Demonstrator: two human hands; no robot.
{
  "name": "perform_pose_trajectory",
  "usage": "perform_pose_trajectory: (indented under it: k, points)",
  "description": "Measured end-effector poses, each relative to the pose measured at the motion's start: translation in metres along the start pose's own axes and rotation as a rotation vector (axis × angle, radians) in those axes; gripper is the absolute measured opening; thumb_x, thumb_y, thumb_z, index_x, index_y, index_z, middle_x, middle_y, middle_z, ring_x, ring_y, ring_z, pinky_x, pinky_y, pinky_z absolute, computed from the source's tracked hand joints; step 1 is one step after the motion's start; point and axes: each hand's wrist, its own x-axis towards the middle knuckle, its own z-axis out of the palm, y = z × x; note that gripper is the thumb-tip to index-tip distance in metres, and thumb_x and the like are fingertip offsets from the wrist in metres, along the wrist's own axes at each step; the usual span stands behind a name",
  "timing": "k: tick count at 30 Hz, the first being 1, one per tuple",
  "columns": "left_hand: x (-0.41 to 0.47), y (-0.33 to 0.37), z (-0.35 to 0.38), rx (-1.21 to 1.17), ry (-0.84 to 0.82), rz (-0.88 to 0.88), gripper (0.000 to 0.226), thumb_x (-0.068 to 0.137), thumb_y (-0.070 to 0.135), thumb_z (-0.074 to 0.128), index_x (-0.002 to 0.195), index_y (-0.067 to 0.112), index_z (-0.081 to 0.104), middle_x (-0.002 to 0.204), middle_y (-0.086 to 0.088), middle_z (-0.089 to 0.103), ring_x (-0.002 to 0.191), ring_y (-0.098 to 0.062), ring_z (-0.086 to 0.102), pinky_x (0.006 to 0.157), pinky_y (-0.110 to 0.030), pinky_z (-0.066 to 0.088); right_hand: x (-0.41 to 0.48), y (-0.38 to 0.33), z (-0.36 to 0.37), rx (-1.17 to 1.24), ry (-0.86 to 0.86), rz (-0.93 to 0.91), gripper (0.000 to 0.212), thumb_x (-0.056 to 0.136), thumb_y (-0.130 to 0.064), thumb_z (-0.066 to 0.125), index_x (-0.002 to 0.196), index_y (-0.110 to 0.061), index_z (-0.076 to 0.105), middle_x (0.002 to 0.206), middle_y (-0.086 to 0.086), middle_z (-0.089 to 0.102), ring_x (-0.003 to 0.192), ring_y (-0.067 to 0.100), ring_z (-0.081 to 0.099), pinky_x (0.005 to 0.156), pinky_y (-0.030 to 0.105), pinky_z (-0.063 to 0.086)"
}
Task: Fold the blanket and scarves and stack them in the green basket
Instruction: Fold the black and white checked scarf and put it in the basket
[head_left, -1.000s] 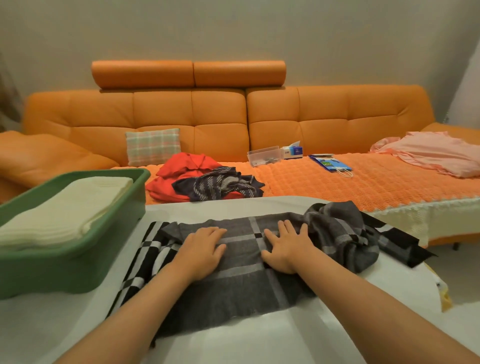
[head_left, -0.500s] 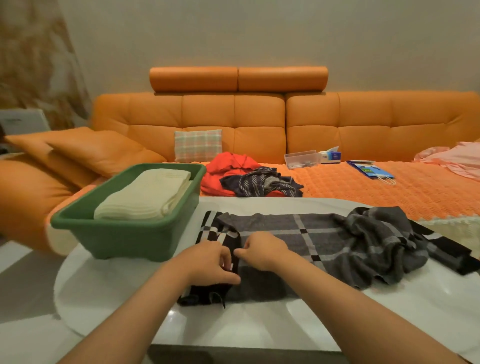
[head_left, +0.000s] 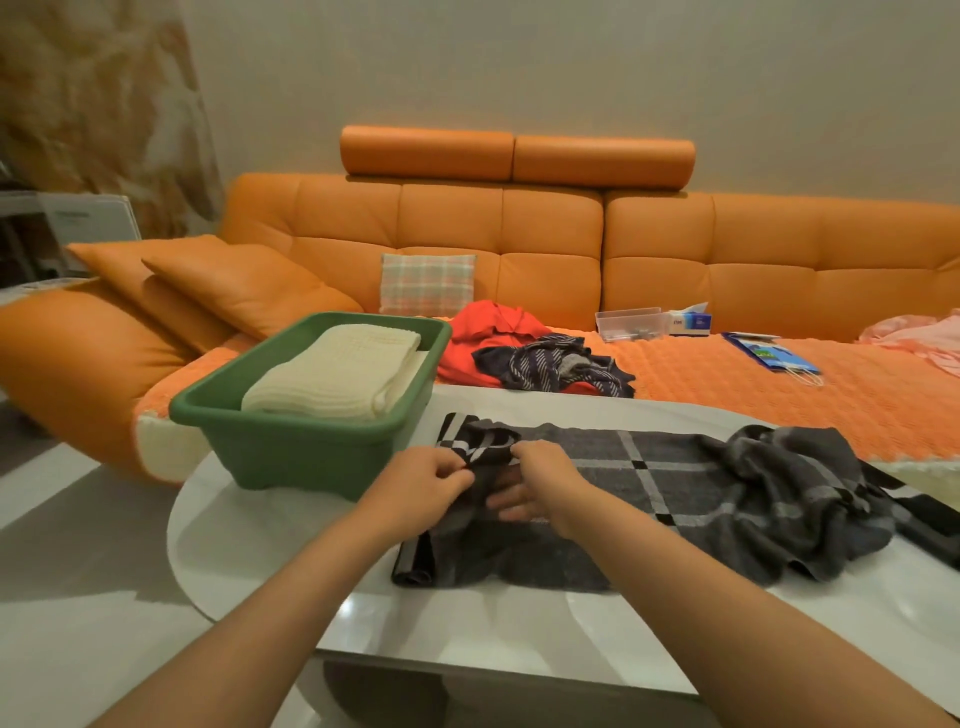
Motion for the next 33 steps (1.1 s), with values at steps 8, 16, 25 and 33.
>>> perform_pose_trajectory:
  k: [8, 16, 25, 33]
  points:
    - [0.017, 0.052, 0.024, -0.411, -0.140, 0.082, 0.015, 0.095, 0.012, 0.061, 0.095, 0.017, 0.076, 0.086, -0.002, 0.075, 0.071, -0.006, 0.068, 0.068, -0.027, 0.057, -0.021, -0.017, -0.046, 0.038, -0.025, 0.011, 0.036, 0.094, -0.041, 0.059, 0.110, -0.009, 0.065, 0.092, 0.009, 0.069, 0.081, 0.026, 0.068, 0.074, 0.040, 0.059]
    - [0.040, 0.082, 0.063, -0.241, -0.084, 0.299, 0.025, 0.092, 0.015, 0.061, 0.095, 0.038, 0.070, 0.100, 0.014, 0.071, 0.095, -0.004, 0.066, 0.090, -0.032, 0.053, -0.022, -0.012, -0.130, -0.127, 0.369, -0.120, 0.028, 0.095, -0.020, 0.061, 0.116, -0.003, 0.063, 0.096, 0.011, 0.065, 0.075, 0.022, 0.064, 0.055, 0.035, 0.055]
    - [0.020, 0.052, 0.083, 0.417, -0.587, 0.238, 0.099, 0.072, 0.068, 0.069, 0.151, 0.047, 0.014, 0.161, 0.021, -0.005, 0.150, -0.015, 0.002, 0.120, -0.046, 0.023, -0.020, 0.038, -0.208, -0.862, 0.468, 0.047, 0.020, 0.084, -0.029, 0.068, 0.089, -0.010, 0.072, 0.079, 0.009, 0.072, 0.076, 0.025, 0.072, 0.075, 0.042, 0.061]
    - [0.013, 0.043, 0.068, 0.514, -0.565, 0.240, 0.051, 0.072, 0.075, 0.060, 0.115, 0.050, 0.045, 0.127, 0.016, 0.031, 0.120, -0.010, 0.031, 0.104, -0.035, 0.037, -0.027, 0.048, -0.203, -1.223, 0.268, 0.070, 0.031, 0.079, -0.043, 0.074, 0.072, -0.020, 0.054, 0.070, -0.003, 0.055, 0.070, 0.019, 0.058, 0.067, 0.032, 0.048]
